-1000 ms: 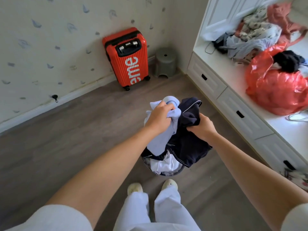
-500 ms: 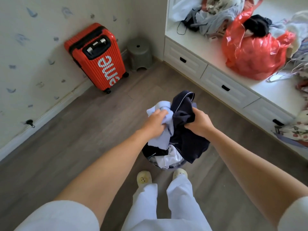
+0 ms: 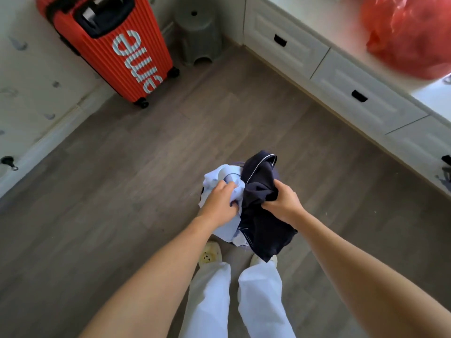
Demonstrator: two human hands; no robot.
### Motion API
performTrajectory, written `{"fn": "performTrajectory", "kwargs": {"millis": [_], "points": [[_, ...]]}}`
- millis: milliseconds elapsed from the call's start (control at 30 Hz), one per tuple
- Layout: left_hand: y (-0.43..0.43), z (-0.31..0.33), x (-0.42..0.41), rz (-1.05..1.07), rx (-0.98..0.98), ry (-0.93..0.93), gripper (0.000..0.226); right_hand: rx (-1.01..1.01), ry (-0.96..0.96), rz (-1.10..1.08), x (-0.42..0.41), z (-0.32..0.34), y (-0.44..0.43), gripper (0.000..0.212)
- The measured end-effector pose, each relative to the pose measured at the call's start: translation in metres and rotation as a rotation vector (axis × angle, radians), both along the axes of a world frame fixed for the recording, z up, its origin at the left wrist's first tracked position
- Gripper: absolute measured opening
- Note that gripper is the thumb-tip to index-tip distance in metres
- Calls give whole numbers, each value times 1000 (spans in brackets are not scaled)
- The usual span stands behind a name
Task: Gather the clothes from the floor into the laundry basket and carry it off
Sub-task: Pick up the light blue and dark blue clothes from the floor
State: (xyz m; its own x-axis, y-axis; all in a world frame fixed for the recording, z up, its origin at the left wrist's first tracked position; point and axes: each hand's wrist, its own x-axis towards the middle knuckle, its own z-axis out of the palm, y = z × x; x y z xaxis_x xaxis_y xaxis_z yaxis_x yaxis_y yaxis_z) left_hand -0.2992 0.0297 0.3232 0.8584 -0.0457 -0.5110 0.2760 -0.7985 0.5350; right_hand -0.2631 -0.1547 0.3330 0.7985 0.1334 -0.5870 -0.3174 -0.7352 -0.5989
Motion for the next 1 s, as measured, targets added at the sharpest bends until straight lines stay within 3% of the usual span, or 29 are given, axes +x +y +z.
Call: {"fn": "performTrajectory", "kwargs": {"millis": [167,233,300,400,500,567,667,733,800,900,1000], "points": [[-7,-72,10,-38,-4,68,41,-106,30,13,8,-89,-2,33],[-7,-100,14,-172,5,112,52,-219,27,76,12,-122,-4,42],[-3,-123,11,-358,118,148,65,-285,45,183,13,-146,-6,56],[7,-147,-4,-458,332,135,86,-194,118,308,8,-168,-2,67],[12,-162,-17,-463,365,139,86,-71,244,331,-6,-175,4,88],[18,-168,-27,-463,319,188,81,-7,271,263,-6,-171,-2,89],[24,-166,-36,-469,294,138,73,-109,102,266,3,-165,-19,97],[25,-163,-32,-428,352,-81,74,-284,-55,265,10,-166,-28,117],[28,-165,-22,-232,405,-197,89,-378,18,134,17,-174,-36,141],[40,-177,-2,101,350,93,129,-390,322,-33,27,-191,-48,158],[50,-198,15,167,136,344,136,-101,394,-135,24,-210,-44,162]]}}
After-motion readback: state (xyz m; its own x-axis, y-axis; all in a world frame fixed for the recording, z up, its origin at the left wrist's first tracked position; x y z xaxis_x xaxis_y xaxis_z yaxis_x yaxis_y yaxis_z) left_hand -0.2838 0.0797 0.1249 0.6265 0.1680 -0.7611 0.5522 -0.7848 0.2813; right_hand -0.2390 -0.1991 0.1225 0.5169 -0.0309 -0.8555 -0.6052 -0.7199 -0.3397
